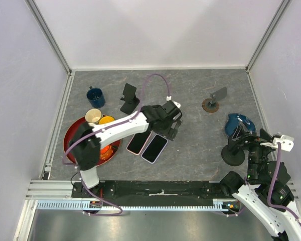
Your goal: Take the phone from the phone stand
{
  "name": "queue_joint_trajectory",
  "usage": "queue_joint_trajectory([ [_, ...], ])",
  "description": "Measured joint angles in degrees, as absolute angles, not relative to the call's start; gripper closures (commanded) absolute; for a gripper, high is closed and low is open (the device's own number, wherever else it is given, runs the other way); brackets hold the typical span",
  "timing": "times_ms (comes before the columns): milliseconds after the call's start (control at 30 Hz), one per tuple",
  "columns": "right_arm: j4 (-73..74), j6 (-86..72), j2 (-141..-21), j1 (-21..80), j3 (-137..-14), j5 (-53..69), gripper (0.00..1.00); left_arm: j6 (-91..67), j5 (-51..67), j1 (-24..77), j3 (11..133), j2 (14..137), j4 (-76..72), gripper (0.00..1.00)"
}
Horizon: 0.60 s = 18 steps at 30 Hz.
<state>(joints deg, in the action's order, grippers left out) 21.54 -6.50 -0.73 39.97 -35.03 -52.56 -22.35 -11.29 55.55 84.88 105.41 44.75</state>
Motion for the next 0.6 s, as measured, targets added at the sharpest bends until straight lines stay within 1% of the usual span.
queue_joint_trajectory([
  [133, 22.87, -7.73, -1.23, 39.97, -36.23, -52.82, 0.02, -22.26, -10.31, 55.02, 82.72, 96.55, 41.58, 0.00],
  [233, 26.26, -9.45, -4.91, 39.97, -40.40, -53.19, 0.02, -22.22, -9.32, 54.00, 80.93, 91.35, 39.92, 0.00],
  [367, 32.77, -13.04, -15.33, 39.99, -48.77, -53.54, 0.02, -21.93, -7.22, 51.35, 77.36, 85.56, 38.65, 0.00],
  [600, 46.63, -17.93, -31.46, 40.01, -59.92, -51.57, 0.02, -19.64, -5.89, 46.94, 73.78, 77.23, 38.54, 0.00],
])
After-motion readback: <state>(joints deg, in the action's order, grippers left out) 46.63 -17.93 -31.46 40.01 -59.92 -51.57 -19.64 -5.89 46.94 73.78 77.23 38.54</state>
